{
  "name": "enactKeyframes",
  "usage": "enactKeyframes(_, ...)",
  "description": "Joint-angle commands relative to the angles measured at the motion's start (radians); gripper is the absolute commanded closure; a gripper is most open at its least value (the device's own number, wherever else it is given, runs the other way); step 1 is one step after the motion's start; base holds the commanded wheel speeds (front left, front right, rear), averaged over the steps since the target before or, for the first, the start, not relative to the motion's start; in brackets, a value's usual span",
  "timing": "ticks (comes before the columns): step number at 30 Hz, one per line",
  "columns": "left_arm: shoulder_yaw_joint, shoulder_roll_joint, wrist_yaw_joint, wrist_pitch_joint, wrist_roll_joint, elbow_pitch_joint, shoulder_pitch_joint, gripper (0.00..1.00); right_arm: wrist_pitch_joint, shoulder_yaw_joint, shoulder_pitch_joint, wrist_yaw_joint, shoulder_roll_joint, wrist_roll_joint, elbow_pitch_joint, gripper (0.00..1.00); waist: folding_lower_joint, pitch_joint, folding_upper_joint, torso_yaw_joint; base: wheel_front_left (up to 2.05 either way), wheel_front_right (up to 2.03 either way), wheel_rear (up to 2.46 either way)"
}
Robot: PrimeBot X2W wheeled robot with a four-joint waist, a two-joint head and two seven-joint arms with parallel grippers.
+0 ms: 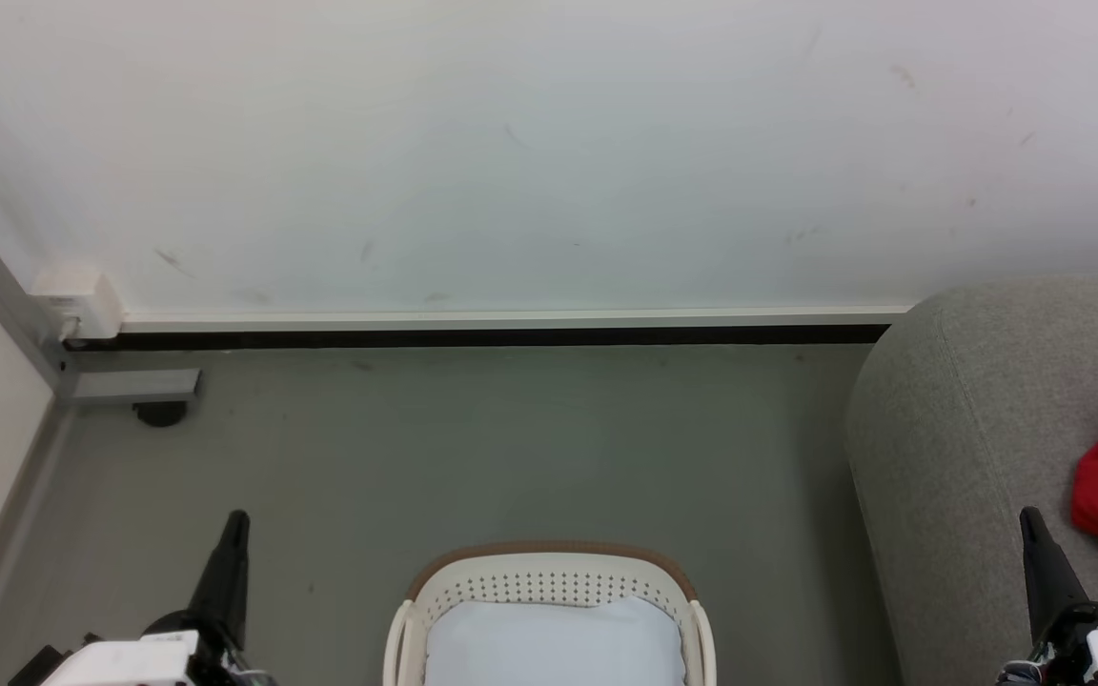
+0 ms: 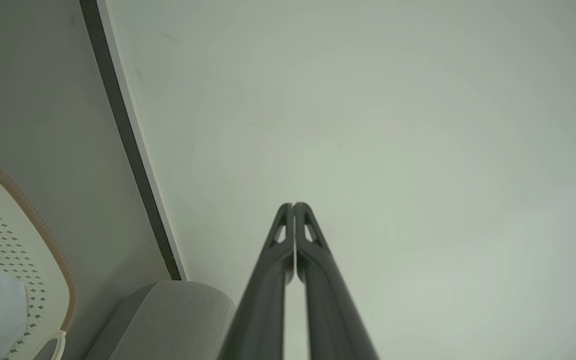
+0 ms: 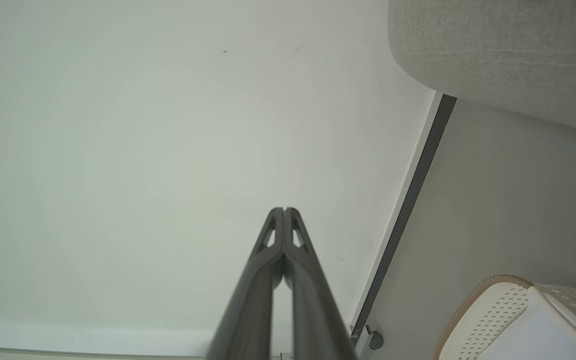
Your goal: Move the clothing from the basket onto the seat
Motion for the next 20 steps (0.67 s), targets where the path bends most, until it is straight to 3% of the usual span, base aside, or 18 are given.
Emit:
enactKeyframes(1,0.004,0.002,-0.002,0.005,-0.013,0.001,-0.01,1.0,0.004,-0.004,-0.012,-0.002,-0.008,0.002,-0.004,1.0,-0.0001,0.0,-0.0001,0.0,0.0,0.0,0.0)
enactKeyframes(20,0.003,0.002,-0.002,0.004,-0.013,0.001,-0.009,1.0,0.004,-0.004,-0.012,-0.002,-0.007,0.002,-0.004,1.0,-0.0001,0.0,-0.0001,0.0,0.0,0.0,0.0)
